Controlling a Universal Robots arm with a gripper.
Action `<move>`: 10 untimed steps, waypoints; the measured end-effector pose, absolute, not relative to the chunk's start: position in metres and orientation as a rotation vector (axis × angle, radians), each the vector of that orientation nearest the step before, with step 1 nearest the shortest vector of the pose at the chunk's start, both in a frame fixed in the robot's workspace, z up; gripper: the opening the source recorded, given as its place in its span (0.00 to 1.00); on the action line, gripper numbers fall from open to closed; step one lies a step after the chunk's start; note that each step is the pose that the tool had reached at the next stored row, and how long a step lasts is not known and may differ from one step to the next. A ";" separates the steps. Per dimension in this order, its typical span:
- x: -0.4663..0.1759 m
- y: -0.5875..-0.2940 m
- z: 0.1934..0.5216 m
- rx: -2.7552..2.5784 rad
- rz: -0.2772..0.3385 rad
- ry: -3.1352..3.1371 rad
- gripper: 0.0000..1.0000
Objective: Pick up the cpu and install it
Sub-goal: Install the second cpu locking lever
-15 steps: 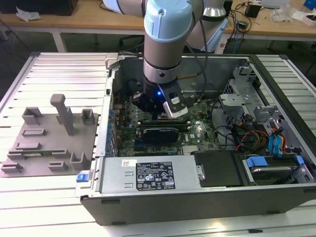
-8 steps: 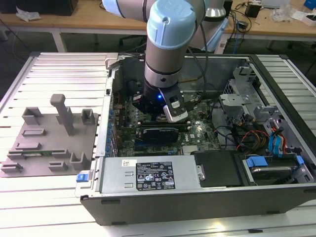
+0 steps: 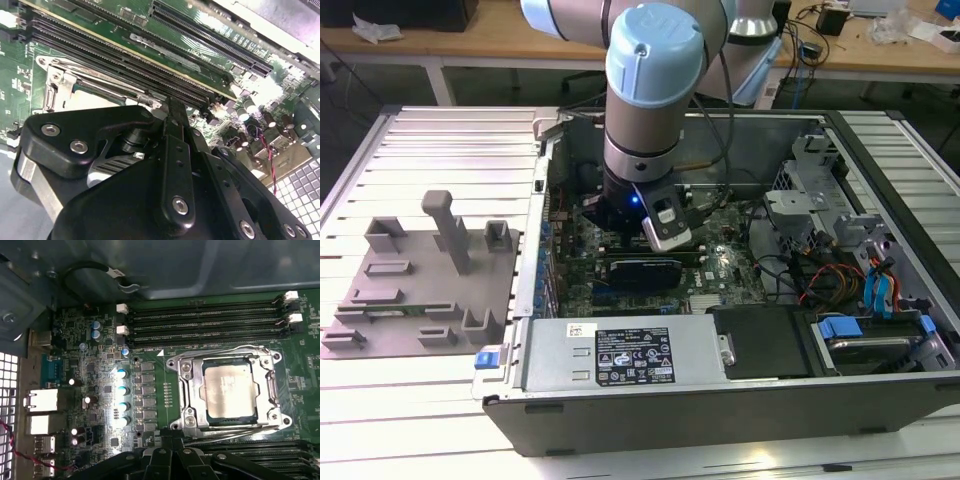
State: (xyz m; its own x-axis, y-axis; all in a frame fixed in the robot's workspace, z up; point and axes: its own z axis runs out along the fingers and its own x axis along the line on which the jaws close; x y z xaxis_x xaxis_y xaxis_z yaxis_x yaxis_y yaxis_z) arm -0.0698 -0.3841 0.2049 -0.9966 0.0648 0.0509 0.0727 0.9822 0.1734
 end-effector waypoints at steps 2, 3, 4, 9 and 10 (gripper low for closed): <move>-0.070 -0.383 0.204 -0.107 -0.273 -3.083 0.11; -0.070 -0.382 0.204 -0.107 -0.273 -3.083 0.11; -0.070 -0.382 0.204 -0.107 -0.273 -3.083 0.11; -0.070 -0.378 0.203 -0.107 -0.272 -3.083 0.11; -0.070 -0.377 0.202 -0.107 -0.272 -3.083 0.11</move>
